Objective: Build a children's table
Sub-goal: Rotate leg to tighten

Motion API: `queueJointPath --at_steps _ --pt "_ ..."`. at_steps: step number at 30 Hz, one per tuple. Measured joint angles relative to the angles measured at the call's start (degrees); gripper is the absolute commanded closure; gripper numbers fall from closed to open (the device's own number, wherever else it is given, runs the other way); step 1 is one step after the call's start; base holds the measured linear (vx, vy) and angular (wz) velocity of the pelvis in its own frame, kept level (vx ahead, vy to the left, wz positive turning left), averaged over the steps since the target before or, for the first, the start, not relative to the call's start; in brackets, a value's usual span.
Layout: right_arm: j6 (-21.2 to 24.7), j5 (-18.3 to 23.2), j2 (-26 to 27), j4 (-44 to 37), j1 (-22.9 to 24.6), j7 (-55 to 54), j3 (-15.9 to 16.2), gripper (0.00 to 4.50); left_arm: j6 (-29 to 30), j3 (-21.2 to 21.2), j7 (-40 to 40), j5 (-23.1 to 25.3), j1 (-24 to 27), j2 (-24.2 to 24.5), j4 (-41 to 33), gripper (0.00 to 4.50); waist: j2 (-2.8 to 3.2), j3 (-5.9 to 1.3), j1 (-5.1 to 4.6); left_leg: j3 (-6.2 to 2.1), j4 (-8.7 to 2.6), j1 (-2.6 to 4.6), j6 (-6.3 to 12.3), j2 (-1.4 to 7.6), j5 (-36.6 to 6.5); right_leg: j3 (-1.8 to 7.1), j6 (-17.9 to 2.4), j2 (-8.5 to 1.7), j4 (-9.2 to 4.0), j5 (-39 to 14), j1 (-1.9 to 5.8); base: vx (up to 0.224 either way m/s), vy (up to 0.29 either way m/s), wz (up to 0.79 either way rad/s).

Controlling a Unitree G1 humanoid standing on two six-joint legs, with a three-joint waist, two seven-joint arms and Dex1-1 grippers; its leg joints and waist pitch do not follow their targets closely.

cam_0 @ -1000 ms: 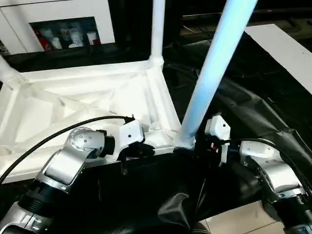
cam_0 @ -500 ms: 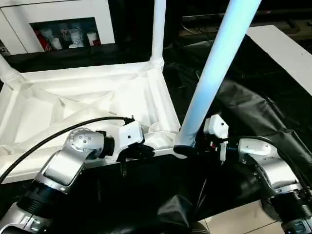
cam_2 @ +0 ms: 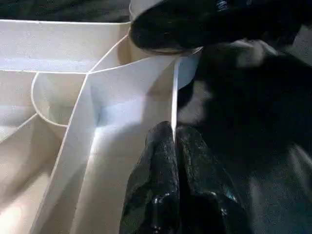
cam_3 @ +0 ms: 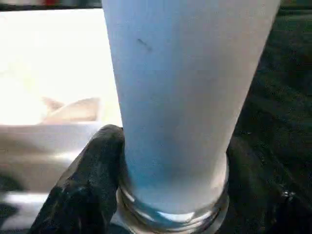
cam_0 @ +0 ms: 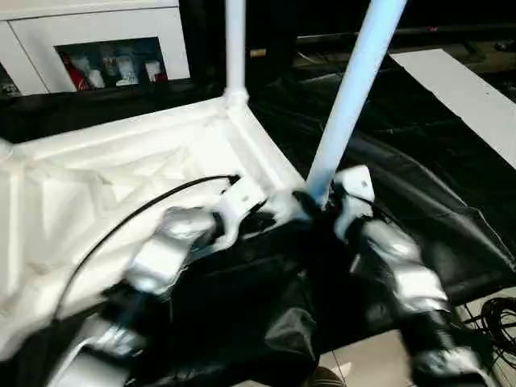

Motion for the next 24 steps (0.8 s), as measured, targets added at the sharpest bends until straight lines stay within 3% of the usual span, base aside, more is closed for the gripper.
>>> queueJointPath --at_steps 8,9,13,14,18,21,24 --pt "-1.3 -1.8 0.6 0.3 -0.1 -2.3 0.0 1.83 -0.1 0.0 1.0 0.4 -1.0 -0.9 1.5 4.5 0.09 -0.07 0.14 -0.12 -0.41 -0.03 0.0 -0.06 0.0 -0.06 0.0 0.0 -0.13 0.0 0.02 0.0 0.0 0.0" --pt "-1.7 -1.6 0.4 -0.1 0.4 -2.0 0.0 1.28 -0.1 -0.1 0.9 0.4 -1.0 -0.7 1.4 4.5 0.14 -0.07 0.24 -0.11 -0.51 -0.04 0.0 -0.06 0.0 -0.07 0.0 0.0 -0.19 0.0 0.02 0.0 0.0 0.0" --pt "-1.4 -1.1 -0.8 -2.3 1.8 1.9 -0.3 1.11 -0.9 -0.5 -0.2 0.4 -1.1 0.3 1.3 4.5 0.16 -0.08 0.3 -0.1 -0.87 -0.14 0.0 -0.06 0.0 -0.13 0.0 0.01 -0.26 0.0 0.01 0.0 0.0 0.0" --pt "-1.1 -0.8 -1.1 -3.2 2.4 3.0 -0.2 0.78 -1.4 -0.6 -0.9 0.4 -1.1 1.0 1.1 4.5 0.17 -0.07 0.3 -0.1 -0.98 -0.2 0.0 -0.06 0.0 -0.15 0.0 0.01 -0.28 0.0 0.0 0.0 0.0 0.0" --pt "0.8 2.1 -5.7 -9.9 3.7 11.1 2.5 0.7 -4.9 -1.2 -5.3 0.5 0.7 5.7 -2.3 4.5 0.21 0.0 -0.5 -0.33 -1.24 -0.41 -0.31 0.03 0.2 -0.32 0.1 0.18 -0.28 0.1 -0.33 0.0 0.0 0.0" --pt "1.7 4.0 -11.3 -13.7 5.2 18.7 3.9 0.7 -5.3 -1.3 -8.7 -0.4 2.8 8.9 -6.5 4.5 0.24 0.01 -0.38 -0.38 -1.28 -0.54 -0.19 0.33 0.5 -0.47 0.1 0.44 -0.27 0.0 -0.43 0.042 -0.012 0.0" --pt "1.7 5.4 -13.6 -15.5 6.1 23.1 3.8 0.7 -4.0 -1.3 -10.5 -0.7 3.5 11.3 -9.5 4.5 0.25 0.0 -0.27 -0.35 -1.17 -0.91 -0.26 0.7 0.6 -0.43 -0.1 0.84 -0.3 -0.1 -0.81 0.02 -0.005 0.0"
